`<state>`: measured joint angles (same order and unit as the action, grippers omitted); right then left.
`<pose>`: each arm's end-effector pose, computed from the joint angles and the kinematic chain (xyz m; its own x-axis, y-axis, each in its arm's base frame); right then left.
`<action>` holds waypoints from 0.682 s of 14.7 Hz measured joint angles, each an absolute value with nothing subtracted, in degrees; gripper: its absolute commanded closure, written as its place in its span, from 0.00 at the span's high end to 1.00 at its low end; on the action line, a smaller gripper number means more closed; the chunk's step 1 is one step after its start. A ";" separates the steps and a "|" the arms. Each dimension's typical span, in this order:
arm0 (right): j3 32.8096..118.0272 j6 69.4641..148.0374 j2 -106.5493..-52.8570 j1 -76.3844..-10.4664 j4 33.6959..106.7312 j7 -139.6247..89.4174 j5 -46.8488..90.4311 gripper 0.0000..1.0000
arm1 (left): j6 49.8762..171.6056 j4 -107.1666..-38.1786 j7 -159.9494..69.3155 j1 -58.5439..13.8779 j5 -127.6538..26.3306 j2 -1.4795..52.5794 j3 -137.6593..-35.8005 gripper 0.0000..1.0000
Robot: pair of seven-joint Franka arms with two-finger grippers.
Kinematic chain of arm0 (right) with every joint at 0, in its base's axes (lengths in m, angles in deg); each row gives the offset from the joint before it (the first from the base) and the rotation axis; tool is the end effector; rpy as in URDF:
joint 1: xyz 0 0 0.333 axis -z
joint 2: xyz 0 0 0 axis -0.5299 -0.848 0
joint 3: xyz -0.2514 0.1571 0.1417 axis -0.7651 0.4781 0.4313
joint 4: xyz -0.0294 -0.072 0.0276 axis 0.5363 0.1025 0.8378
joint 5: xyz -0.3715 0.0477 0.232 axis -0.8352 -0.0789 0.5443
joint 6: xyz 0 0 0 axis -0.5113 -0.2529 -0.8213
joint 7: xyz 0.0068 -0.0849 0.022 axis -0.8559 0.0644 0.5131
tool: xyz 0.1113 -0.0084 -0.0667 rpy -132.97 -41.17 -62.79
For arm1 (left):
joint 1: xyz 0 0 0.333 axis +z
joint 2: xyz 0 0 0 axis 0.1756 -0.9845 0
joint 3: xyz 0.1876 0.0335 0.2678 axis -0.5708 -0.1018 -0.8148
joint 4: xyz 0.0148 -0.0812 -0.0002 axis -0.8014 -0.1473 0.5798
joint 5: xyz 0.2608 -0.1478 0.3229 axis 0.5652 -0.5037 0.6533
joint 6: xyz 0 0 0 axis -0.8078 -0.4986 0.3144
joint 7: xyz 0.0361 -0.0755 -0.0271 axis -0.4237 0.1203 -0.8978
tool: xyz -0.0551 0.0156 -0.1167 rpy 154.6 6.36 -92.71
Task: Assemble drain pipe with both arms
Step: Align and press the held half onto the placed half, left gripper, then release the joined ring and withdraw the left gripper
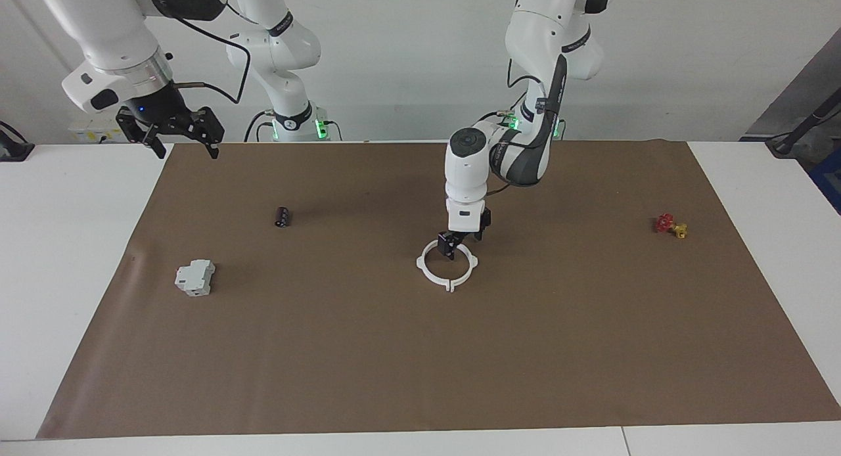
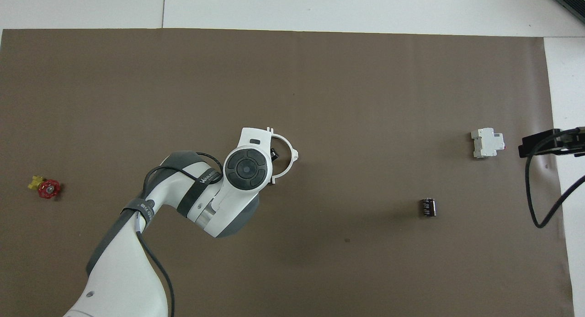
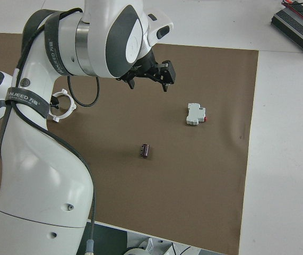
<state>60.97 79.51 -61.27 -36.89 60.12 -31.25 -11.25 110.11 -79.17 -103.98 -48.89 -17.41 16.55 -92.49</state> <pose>0.5795 -0.0313 0.6130 0.9992 -0.0084 -0.0402 -0.0070 -0.9994 0.0346 0.5239 -0.3776 0.2477 0.8402 0.5280 0.1234 0.5306 -0.8475 0.0142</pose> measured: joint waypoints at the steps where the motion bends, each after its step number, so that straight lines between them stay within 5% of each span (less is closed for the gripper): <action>1: 60.97 79.51 -61.27 -36.89 60.12 -31.25 -11.25 1.00 | 110.05 -79.18 -103.98 -48.89 -17.41 16.55 -92.51 1.00; 10: 60.97 79.51 -61.27 -36.89 60.12 -31.25 -11.25 1.00 | 96.05 -69.71 -103.98 -48.78 -17.41 17.00 -93.41 1.00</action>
